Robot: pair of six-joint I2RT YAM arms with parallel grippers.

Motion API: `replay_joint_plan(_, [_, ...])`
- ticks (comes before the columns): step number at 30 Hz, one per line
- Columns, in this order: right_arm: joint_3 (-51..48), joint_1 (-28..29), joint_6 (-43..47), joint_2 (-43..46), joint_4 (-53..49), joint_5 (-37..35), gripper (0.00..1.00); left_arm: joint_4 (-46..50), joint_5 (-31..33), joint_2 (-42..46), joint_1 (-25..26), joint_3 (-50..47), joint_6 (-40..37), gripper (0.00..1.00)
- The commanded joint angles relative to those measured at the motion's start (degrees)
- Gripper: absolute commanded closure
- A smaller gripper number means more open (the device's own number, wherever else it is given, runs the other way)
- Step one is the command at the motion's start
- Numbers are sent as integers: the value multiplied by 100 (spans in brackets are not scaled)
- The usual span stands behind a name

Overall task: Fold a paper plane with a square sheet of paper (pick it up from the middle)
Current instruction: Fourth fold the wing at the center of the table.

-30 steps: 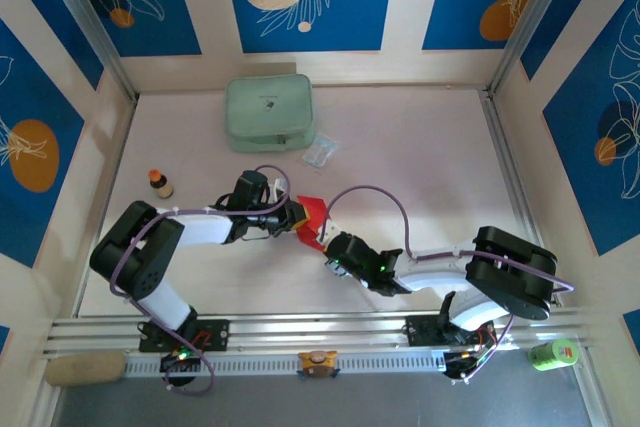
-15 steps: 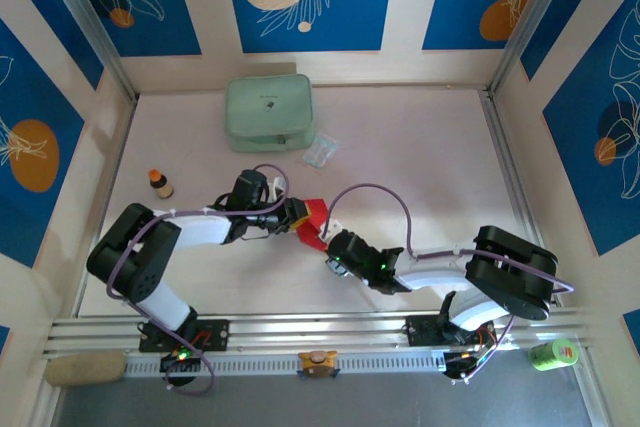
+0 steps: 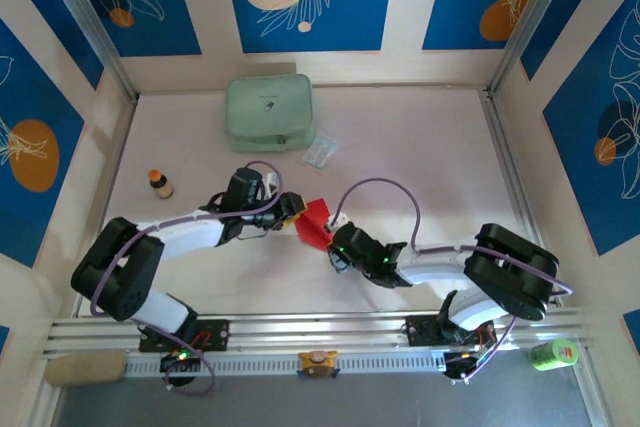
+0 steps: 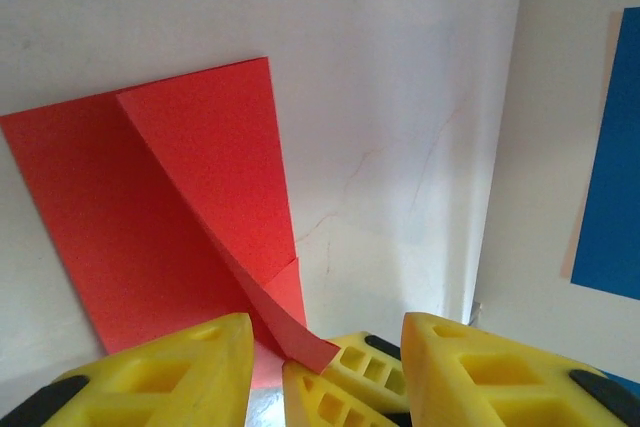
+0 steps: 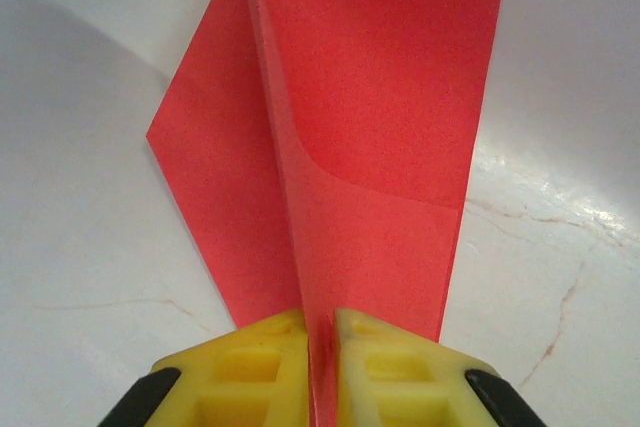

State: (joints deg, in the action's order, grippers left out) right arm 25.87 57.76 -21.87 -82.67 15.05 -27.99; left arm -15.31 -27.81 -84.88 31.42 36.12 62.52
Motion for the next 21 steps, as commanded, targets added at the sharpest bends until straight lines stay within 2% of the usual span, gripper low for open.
replay_joint_plan(1, [-75,-241,-592,37,147,593,86,125,70,103,46,-38,-96,57])
replay_joint_plan(8, [-140,-878,-1425,11,277,1919,87,50,15,57,48,-55,-83,58])
replay_joint_plan(21, [-321,-1489,-2608,-224,988,3316,87,-332,-140,-395,264,51,13,62])
